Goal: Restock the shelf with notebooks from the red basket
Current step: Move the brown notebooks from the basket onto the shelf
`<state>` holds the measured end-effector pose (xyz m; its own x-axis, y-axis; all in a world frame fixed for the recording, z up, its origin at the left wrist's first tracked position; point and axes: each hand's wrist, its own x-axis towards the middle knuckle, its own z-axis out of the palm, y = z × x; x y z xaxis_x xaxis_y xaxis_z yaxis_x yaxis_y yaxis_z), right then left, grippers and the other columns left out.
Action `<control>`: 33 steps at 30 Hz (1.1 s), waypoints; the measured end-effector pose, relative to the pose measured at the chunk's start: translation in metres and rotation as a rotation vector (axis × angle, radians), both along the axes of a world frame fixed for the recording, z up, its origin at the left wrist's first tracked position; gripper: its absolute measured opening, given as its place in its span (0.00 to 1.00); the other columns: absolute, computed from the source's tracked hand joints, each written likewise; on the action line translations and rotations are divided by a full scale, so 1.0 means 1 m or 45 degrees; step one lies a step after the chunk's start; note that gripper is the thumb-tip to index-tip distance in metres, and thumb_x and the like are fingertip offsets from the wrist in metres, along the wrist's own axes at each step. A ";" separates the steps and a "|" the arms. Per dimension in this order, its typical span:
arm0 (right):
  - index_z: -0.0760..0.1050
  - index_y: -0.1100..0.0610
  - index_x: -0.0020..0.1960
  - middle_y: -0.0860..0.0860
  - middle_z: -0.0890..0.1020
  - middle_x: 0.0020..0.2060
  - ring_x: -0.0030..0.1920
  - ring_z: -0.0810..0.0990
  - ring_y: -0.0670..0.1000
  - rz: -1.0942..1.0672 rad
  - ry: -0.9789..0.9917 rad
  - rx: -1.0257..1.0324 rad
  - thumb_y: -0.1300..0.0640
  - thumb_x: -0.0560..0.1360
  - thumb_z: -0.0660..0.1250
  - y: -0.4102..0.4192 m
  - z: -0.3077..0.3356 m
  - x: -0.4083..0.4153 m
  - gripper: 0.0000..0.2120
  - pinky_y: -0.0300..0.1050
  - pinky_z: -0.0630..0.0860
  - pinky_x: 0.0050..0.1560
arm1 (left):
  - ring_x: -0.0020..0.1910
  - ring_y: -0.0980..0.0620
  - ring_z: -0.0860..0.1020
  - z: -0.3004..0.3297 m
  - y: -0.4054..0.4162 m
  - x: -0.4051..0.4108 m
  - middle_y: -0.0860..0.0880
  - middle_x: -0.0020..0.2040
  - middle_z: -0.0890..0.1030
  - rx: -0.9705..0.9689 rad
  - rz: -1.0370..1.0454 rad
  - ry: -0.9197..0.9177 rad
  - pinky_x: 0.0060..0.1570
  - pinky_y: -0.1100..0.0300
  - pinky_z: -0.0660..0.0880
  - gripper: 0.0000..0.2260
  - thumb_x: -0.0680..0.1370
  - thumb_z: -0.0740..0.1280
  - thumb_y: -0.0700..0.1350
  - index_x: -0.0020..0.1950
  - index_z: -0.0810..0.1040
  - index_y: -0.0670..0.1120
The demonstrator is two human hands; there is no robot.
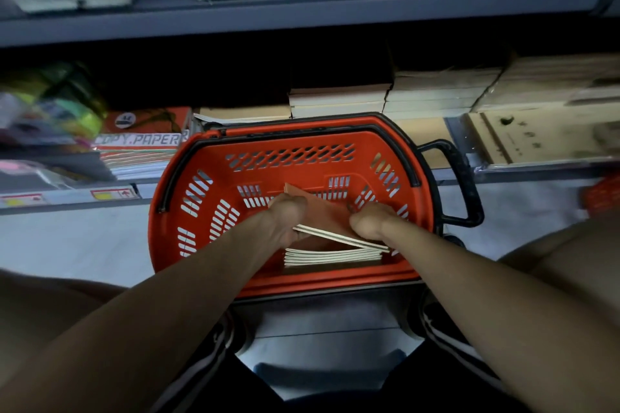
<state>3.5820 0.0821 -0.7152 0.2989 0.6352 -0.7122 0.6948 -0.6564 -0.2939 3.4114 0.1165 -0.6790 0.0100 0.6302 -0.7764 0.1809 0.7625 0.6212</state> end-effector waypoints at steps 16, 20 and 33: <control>0.70 0.64 0.76 0.59 0.78 0.69 0.66 0.79 0.61 -0.567 0.333 0.362 0.58 0.85 0.58 -0.003 0.082 0.010 0.21 0.47 0.78 0.55 | 0.47 0.45 0.79 0.078 -0.019 -0.014 0.42 0.51 0.79 0.179 0.146 -0.118 0.49 0.48 0.80 0.10 0.85 0.58 0.39 0.65 0.74 0.43; 0.78 0.63 0.63 0.60 0.84 0.48 0.43 0.85 0.59 -0.658 0.458 0.323 0.63 0.84 0.61 -0.013 0.107 0.016 0.11 0.45 0.81 0.30 | 0.52 0.41 0.82 0.097 -0.026 -0.012 0.40 0.55 0.81 0.253 0.156 -0.129 0.41 0.49 0.82 0.13 0.83 0.59 0.40 0.67 0.73 0.43; 0.80 0.62 0.53 0.62 0.85 0.47 0.47 0.85 0.63 -0.761 0.439 0.681 0.59 0.79 0.66 -0.049 0.187 0.034 0.07 0.58 0.85 0.48 | 0.38 0.42 0.81 0.172 -0.054 0.007 0.38 0.45 0.80 0.517 0.149 -0.220 0.33 0.54 0.80 0.06 0.81 0.61 0.36 0.57 0.73 0.41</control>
